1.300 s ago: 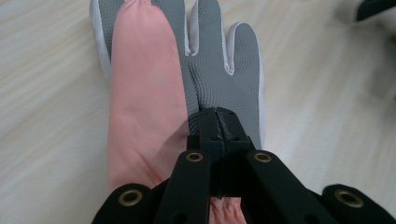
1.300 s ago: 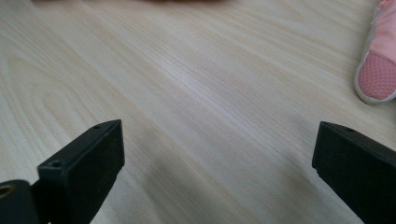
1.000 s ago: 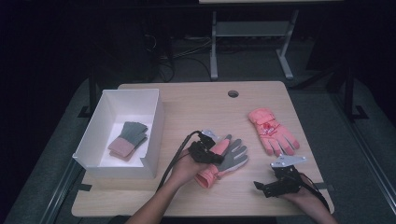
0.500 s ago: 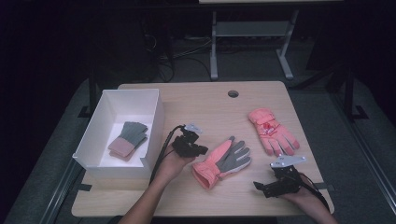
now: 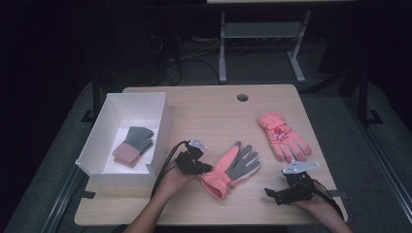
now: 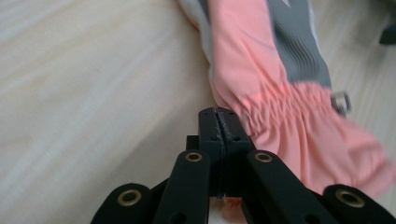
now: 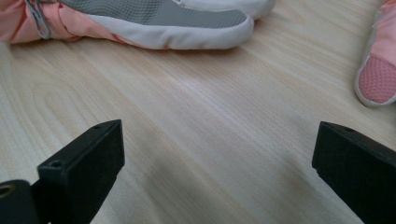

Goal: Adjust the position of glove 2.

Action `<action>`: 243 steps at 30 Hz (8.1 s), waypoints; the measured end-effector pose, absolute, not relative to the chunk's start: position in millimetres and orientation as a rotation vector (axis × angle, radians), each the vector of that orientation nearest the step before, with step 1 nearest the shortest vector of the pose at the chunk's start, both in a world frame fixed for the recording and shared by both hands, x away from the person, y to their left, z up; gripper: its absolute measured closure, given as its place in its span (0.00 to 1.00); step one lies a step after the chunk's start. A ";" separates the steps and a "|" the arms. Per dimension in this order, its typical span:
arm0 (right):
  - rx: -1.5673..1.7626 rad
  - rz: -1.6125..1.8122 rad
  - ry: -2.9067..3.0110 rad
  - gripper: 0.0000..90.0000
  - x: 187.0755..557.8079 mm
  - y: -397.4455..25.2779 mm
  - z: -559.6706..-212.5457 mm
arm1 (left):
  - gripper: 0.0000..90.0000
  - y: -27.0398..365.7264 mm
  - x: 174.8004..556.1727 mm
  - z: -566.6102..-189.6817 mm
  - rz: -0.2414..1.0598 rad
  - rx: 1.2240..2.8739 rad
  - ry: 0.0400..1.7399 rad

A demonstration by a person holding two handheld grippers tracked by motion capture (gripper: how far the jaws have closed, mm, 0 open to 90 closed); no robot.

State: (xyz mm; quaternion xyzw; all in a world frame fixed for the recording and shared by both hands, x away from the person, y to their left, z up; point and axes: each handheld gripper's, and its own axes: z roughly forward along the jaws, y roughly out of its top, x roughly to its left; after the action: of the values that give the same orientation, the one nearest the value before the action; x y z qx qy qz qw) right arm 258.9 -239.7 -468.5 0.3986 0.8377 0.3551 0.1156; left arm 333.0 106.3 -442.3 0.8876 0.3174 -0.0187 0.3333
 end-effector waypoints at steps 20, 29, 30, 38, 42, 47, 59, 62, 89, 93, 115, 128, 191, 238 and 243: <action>1.156 1.039 2.449 0.02 243.1 -252.0 -458.2 | 0.99 74.1 304.7 -444.0 -0.164 2.372 0.641; 1.137 1.029 2.477 0.02 240.4 -250.7 -463.7 | 0.99 43.9 310.2 -445.3 -0.167 2.399 0.583; 1.137 1.029 2.477 0.02 240.4 -250.7 -463.7 | 0.99 43.9 310.2 -445.3 -0.167 2.399 0.583; 1.121 1.015 2.507 0.02 240.0 -246.1 -466.1 | 0.99 18.7 315.2 -447.4 -0.167 2.401 0.528; 1.112 1.013 2.506 0.02 241.3 -247.3 -467.1 | 0.99 15.1 316.1 -447.2 -0.170 2.397 0.521; 1.139 1.000 2.512 0.02 242.5 -249.5 -466.3 | 0.92 30.4 313.6 -441.4 -0.129 2.390 0.534; 1.174 0.994 2.493 0.21 243.3 -255.9 -448.0 | 0.45 92.7 296.6 -441.0 -0.047 2.384 0.597; 1.162 1.019 2.470 0.27 245.4 -258.4 -444.5 | 0.38 100.1 292.0 -441.9 -0.036 2.373 0.607; 1.085 0.998 2.516 0.99 322.6 -196.0 -446.5 | 0.18 116.6 278.9 -450.8 0.046 2.397 0.631; 1.036 0.992 2.542 0.99 326.7 -182.6 -450.4 | 0.18 117.0 278.9 -450.2 0.049 2.391 0.639; 1.214 0.980 2.287 1.00 406.2 -220.1 -408.7 | 0.18 119.9 280.7 -451.1 0.033 2.410 0.635; 1.514 0.892 2.103 1.00 471.8 -281.8 -417.1 | 0.18 118.9 281.2 -453.3 0.020 2.415 0.640; 1.172 0.910 2.548 1.00 423.7 -191.6 -419.7 | 0.18 120.3 281.4 -453.1 0.023 2.456 0.620; 1.201 0.834 2.664 1.00 320.9 -214.8 -426.8 | 0.18 125.7 284.0 -455.2 0.028 2.432 0.667; 1.247 0.826 2.638 1.00 300.1 -232.8 -427.3 | 0.18 126.5 284.2 -454.6 0.029 2.442 0.662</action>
State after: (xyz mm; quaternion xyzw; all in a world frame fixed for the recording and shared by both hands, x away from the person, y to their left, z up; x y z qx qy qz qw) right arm 300.1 -232.8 -427.3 0.4107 0.8686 0.2719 0.0545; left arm 284.2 126.5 -454.6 0.9203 0.2497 0.0108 0.3011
